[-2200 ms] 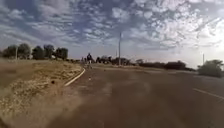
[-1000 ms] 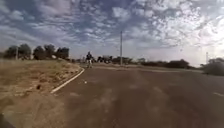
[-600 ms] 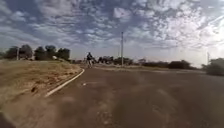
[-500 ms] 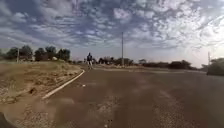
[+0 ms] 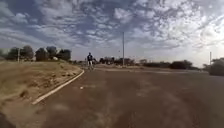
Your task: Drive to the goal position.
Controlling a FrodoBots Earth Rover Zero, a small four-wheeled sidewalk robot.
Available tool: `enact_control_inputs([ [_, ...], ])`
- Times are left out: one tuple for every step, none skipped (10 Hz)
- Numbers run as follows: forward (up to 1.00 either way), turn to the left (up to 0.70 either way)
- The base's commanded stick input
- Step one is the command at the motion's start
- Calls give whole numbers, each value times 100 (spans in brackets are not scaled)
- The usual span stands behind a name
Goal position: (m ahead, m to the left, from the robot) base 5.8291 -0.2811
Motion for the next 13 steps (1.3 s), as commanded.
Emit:
enact_control_inputs([
  [60, -10],
  [60, -15],
  [60, -15],
  [60, -15],
  [60, -15],
  [60, -11],
  [60, -3],
  [60, 0],
  [60, 0],
  [60, 0],
  [60, 0],
  [60, 0],
  [60, 0],
])
